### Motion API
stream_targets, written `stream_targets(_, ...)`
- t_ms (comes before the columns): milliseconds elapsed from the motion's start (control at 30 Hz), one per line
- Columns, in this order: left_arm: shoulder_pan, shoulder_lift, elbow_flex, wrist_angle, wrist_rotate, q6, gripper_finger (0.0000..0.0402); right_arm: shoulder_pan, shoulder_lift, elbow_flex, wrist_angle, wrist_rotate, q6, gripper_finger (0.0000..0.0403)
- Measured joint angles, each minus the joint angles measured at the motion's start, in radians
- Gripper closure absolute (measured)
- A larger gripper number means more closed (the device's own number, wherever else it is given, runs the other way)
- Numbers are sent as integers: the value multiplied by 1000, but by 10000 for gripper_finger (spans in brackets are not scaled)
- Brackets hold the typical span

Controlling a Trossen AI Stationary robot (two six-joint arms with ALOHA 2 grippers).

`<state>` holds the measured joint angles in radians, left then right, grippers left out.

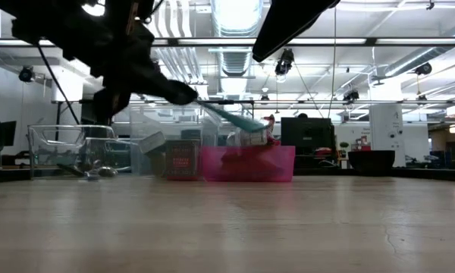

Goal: Pick & Place Food Item
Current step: Put the blue spoon into the left transparent bin

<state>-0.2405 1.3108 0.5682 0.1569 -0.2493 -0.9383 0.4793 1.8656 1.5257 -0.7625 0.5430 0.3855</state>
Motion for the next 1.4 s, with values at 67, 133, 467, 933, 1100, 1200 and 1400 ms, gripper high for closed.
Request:
stream_targets(67, 0, -33, 0, -14, -51, 5, 400, 0, 0, 0, 3, 0, 0, 168)
stream_targets(133, -1, -68, 0, -40, -107, 18, 401, 0, 0, 0, 6, 0, 0, 168)
stream_targets(467, -8, -253, 2, -166, -278, 164, 401, 0, 0, 0, 18, 0, 0, 168)
stream_targets(933, -8, -546, 2, -290, -634, 381, 401, 0, 0, 0, 21, 0, 0, 168)
stream_targets(1100, -8, -597, 1, -294, -784, 474, 401, 0, 0, 0, 22, 0, 1, 168)
stream_targets(1200, -8, -603, 1, -294, -932, 494, 401, -2, 0, 0, 31, 13, 41, 168)
stream_targets(1400, -7, -602, 1, -291, -1177, 565, 401, -24, 0, 0, 59, 63, 267, 168)
